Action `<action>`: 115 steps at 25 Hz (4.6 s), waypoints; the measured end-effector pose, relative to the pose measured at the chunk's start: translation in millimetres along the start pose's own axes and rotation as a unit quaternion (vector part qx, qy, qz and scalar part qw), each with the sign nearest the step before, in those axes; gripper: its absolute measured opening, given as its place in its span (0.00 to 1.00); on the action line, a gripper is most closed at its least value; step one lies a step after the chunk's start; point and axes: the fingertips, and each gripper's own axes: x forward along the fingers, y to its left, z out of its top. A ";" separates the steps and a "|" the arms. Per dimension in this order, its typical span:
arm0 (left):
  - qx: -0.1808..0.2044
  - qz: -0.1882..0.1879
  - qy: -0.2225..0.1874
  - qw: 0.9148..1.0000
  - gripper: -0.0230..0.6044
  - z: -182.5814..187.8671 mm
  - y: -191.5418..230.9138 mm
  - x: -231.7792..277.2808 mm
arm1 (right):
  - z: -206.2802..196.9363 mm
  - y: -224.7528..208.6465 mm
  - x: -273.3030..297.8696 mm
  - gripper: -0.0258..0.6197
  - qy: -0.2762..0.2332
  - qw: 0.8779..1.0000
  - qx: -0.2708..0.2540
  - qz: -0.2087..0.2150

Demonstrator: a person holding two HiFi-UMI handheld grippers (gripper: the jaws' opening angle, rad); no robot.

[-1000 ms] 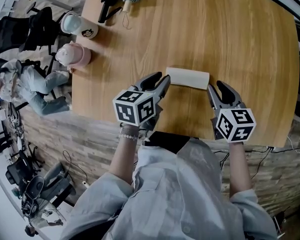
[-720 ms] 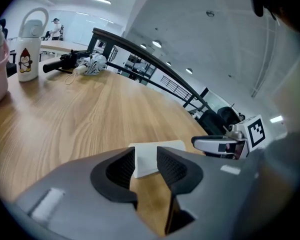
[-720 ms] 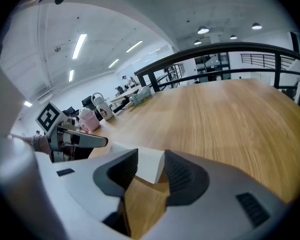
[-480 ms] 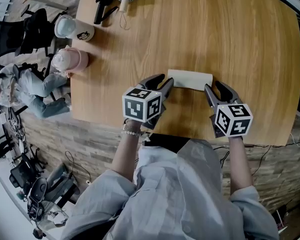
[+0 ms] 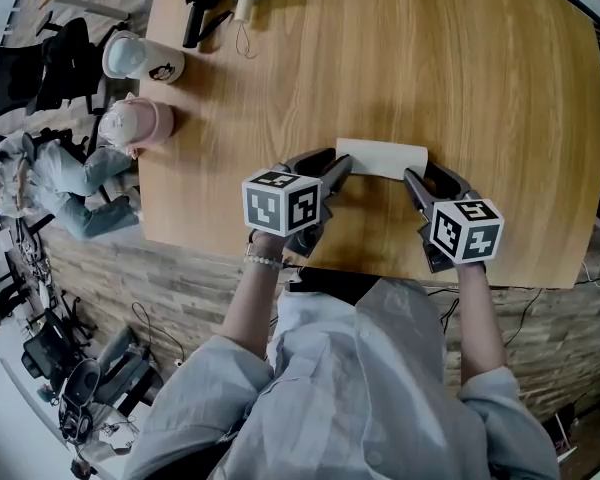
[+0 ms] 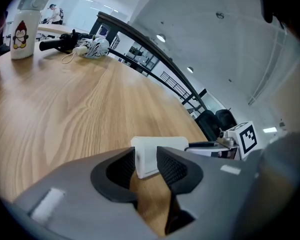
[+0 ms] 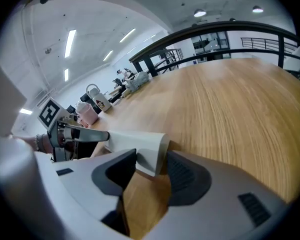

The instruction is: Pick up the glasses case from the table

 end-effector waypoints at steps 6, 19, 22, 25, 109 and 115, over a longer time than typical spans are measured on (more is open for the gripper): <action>-0.025 -0.020 -0.014 0.999 0.22 -0.9 -3.9 -0.1 | -0.5 -0.5 -3.0 0.29 -0.004 1.000 0.016 0.021; -0.029 -0.008 -0.016 0.999 0.22 0.5 1.3 0.8 | 0.2 -2.1 0.1 0.28 -0.008 0.999 0.017 0.032; -0.028 -0.004 -0.016 0.999 0.21 0.1 0.2 -0.7 | -0.7 -1.0 -1.4 0.28 -0.006 0.999 0.016 0.030; -0.024 -0.003 -0.016 1.000 0.21 -0.9 -5.2 -3.1 | -1.5 0.0 -7.0 0.28 -0.005 0.999 0.015 0.028; 0.060 -0.023 -0.197 0.978 0.19 19.0 -182.5 -191.7 | 33.7 119.8 -222.5 0.27 -0.198 0.979 -0.024 0.031; 0.062 -0.024 -0.204 0.977 0.19 22.9 -185.7 -194.5 | 38.6 120.6 -225.9 0.27 -0.205 0.978 -0.028 0.031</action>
